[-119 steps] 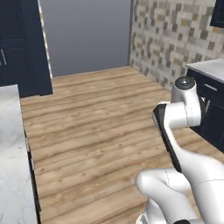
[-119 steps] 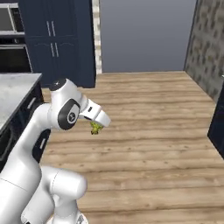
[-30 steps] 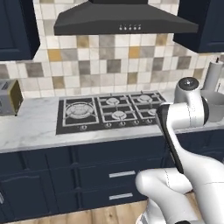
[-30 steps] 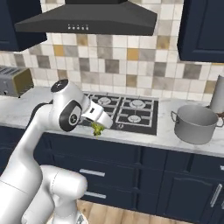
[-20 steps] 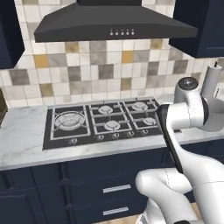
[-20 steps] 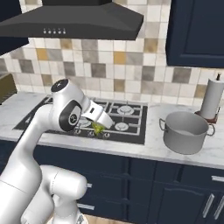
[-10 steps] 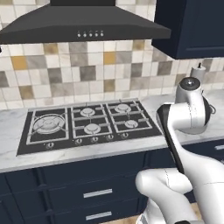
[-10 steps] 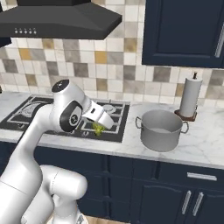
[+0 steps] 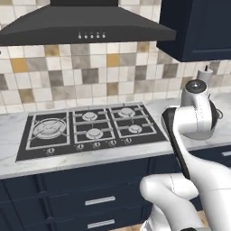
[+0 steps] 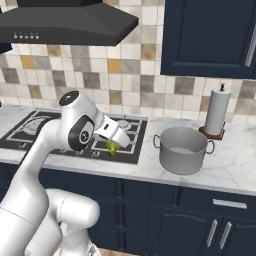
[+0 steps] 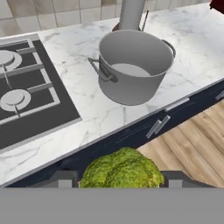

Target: Turn on the sink faucet. Then move the broccoli from the counter to the sink. Turn off the sink. Move the vegetable from the sink to the pot next to the stove. Finally move the pot to the front left burner.

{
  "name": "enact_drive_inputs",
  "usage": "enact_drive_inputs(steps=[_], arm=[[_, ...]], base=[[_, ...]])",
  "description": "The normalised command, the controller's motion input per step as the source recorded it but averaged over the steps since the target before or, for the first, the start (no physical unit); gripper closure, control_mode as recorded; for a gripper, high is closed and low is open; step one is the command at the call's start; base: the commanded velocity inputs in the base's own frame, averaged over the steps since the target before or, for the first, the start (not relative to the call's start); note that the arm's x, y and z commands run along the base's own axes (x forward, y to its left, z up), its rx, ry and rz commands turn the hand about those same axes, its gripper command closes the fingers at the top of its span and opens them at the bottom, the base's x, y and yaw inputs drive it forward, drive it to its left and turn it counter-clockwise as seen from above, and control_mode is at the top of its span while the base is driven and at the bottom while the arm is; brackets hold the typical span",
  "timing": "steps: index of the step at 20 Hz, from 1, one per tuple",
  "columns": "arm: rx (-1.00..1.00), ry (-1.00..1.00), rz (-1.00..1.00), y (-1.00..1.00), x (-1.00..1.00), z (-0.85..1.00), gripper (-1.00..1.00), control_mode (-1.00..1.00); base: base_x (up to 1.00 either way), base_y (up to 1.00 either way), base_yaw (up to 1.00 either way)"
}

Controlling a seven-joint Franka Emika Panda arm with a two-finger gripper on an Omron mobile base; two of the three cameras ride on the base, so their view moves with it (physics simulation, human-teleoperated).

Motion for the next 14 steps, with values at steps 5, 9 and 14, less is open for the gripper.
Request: enact_drive_inputs(steps=[5,9,14], arm=[[0.0,0.0,0.0,0.0,0.0,0.0,1.0,1.0],[0.0,0.0,0.0,0.0,0.0,0.0,1.0,1.0],[0.0,0.0,0.0,0.0,0.0,0.0,1.0,1.0]], base=[[0.34,0.0,0.08],[0.45,0.0,0.09],[0.49,0.0,0.12]])
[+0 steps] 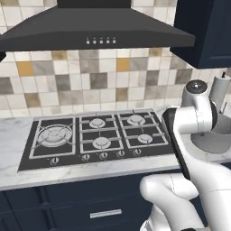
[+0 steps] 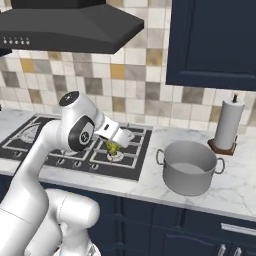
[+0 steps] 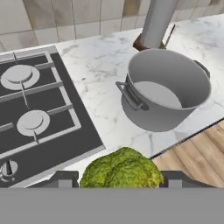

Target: Turn on the sink faucet. Then move the broccoli from the counter to the sink. Turn off the sink. Move the vegetable from the sink to the pot next to the stove. Finally move the pot to the front left burner.

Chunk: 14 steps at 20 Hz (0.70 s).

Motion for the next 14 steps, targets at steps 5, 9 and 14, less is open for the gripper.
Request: enact_drive_inputs(steps=[5,9,14], arm=[[0.0,0.0,0.0,0.0,0.0,0.0,1.0,1.0],[0.0,0.0,0.0,0.0,0.0,0.0,1.0,1.0],[0.0,0.0,0.0,0.0,0.0,0.0,1.0,1.0]], base=[[0.45,0.0,0.12],[0.41,0.0,0.12],[0.41,0.0,0.02]])
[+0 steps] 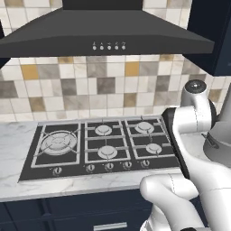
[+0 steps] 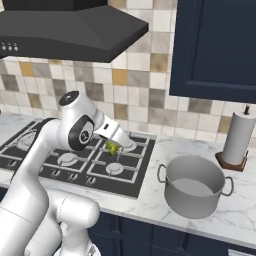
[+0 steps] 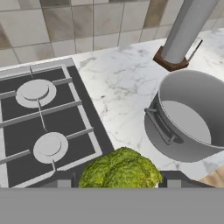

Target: Turn on the sink faucet. Then move the broccoli from the counter to the sink. Turn off the sink. Move the vegetable from the sink to the pot next to the stove. Finally move the pot to the front left burner.

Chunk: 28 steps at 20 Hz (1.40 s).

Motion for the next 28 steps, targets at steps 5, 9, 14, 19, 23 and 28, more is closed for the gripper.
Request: enact_drive_inputs(steps=[5,9,14,19,23,28], arm=[[0.0,0.0,0.0,0.0,0.0,0.0,1.0,1.0],[0.0,0.0,0.0,0.0,0.0,0.0,1.0,1.0],[0.0,0.0,0.0,0.0,0.0,0.0,1.0,1.0],[0.0,0.0,0.0,0.0,0.0,0.0,1.0,1.0],[0.0,0.0,0.0,0.0,0.0,0.0,1.0,1.0],[0.0,0.0,-0.03,0.01,-0.02,0.0,1.0,-1.0]], base=[[0.45,0.05,-0.07],[0.46,0.25,-0.16],[0.31,0.2,-0.13],[0.13,0.09,-0.03],[0.02,0.02,0.0],[0.0,0.0,0.0]])
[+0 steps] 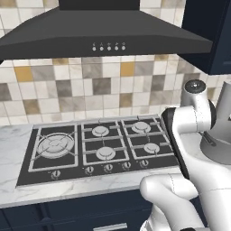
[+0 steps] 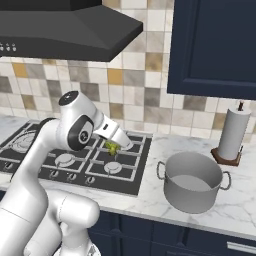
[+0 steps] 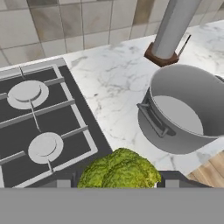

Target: Turn on the sink faucet. Then move the broccoli from the counter to the sink. Turn off the sink. Move the vegetable from the sink to the pot next to the stove. Finally move the pot to the front left burner.

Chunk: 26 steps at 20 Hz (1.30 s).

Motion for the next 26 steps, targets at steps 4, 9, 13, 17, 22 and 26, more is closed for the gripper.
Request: enact_drive_inputs(steps=[4,9,13,17,22,26], arm=[[0.0,0.0,-0.09,-0.2,-0.06,0.0,1.0,-1.0],[0.01,0.0,-0.02,-0.11,0.0,0.0,1.0,-1.0],[0.0,0.0,0.0,-0.12,0.0,-0.02,1.0,-1.0],[0.01,0.0,0.0,-0.4,0.0,0.0,1.0,-1.0],[0.0,0.0,0.0,-0.39,-0.01,0.0,1.0,-1.0],[0.0,0.0,0.0,-0.34,0.0,0.0,1.0,-1.0]], base=[[0.0,0.0,0.0],[0.0,0.0,0.0],[0.0,0.0,0.0],[0.0,0.0,0.0],[0.0,0.0,0.0],[0.0,0.0,0.0]])
